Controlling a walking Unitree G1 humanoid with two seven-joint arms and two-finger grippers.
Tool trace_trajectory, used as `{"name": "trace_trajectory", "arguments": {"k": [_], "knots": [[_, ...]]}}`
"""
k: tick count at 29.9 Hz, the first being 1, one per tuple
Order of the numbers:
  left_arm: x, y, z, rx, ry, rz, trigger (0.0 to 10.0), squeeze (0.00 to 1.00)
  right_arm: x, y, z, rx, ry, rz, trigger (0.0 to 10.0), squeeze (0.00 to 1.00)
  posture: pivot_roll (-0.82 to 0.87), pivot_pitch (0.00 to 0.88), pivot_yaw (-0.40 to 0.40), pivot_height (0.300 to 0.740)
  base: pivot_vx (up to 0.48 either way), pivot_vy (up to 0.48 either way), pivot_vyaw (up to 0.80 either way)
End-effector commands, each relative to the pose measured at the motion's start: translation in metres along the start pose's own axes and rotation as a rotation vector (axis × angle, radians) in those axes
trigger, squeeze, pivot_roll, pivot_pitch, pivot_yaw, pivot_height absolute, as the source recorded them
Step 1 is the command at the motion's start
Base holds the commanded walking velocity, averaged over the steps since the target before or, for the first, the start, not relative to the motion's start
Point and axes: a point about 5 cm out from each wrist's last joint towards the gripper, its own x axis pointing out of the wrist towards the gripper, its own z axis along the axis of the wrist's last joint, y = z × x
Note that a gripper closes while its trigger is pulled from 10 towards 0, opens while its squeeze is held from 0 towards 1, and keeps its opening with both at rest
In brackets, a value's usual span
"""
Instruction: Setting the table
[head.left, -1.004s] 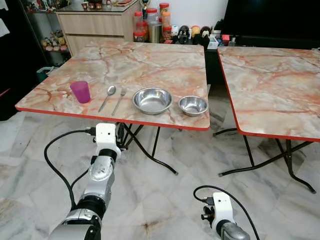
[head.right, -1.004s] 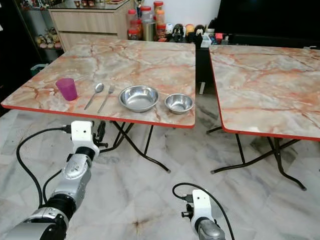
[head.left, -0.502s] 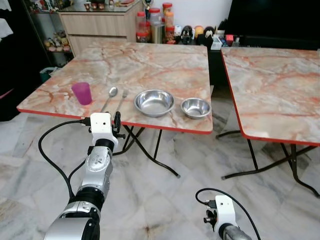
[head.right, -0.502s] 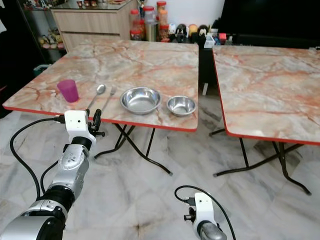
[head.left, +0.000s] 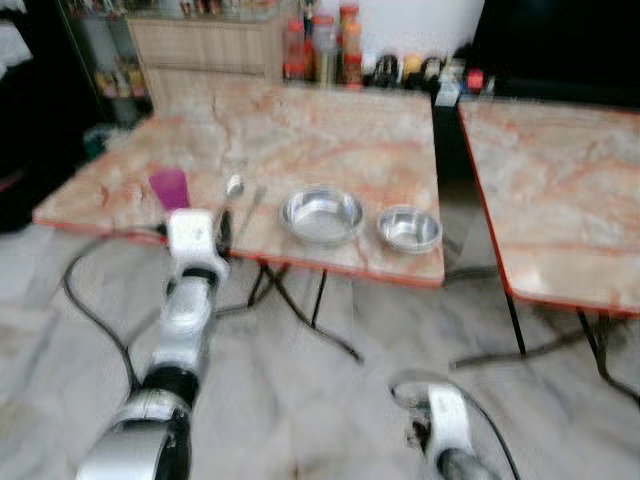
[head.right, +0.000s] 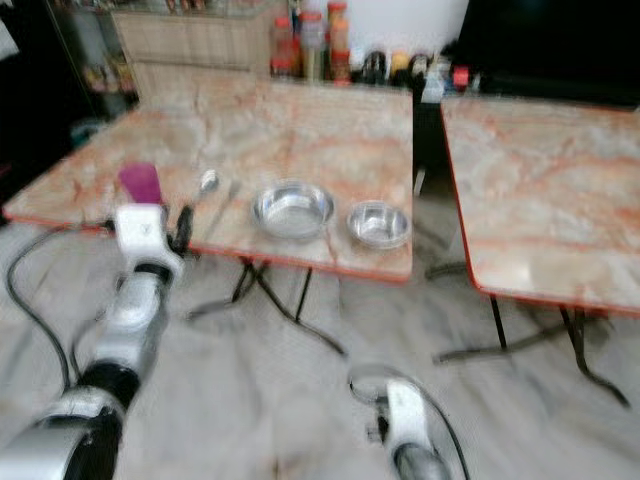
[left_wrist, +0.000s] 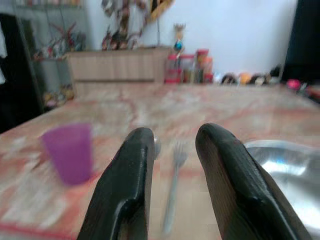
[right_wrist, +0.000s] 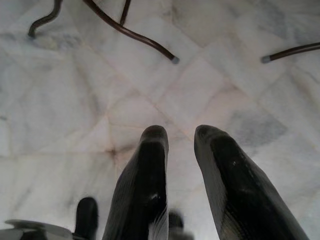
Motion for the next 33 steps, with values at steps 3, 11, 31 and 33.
{"name": "trace_trajectory", "arguments": {"k": [3, 11, 31, 33], "knots": [[0.0, -0.01, -0.001, -0.011, 0.007, -0.027, 10.0, 0.0, -0.002, -0.011, -0.003, -0.002, 0.009, -0.029, 10.0, 0.0, 0.02, 0.0, -0.014, 0.74, 0.374, 0.0, 0.0], [0.0, -0.013, -0.002, -0.017, 0.013, -0.041, 10.0, 0.0, -0.002, -0.011, -0.003, -0.003, 0.011, -0.029, 10.0, 0.0, 0.02, 0.0, -0.015, 0.74, 0.375, 0.0, 0.0], [0.0, -0.012, -0.002, -0.016, 0.017, -0.045, 10.0, 0.0, -0.002, -0.008, -0.004, -0.012, 0.016, -0.015, 10.0, 0.0, 0.02, 0.0, -0.013, 0.74, 0.372, 0.0, 0.0], [-0.001, -0.005, -0.004, -0.036, 0.035, -0.008, 10.0, 0.0, -0.002, -0.007, -0.005, -0.014, 0.017, -0.014, 10.0, 0.0, 0.02, 0.0, -0.013, 0.74, 0.0, 0.0, 0.0]]}}
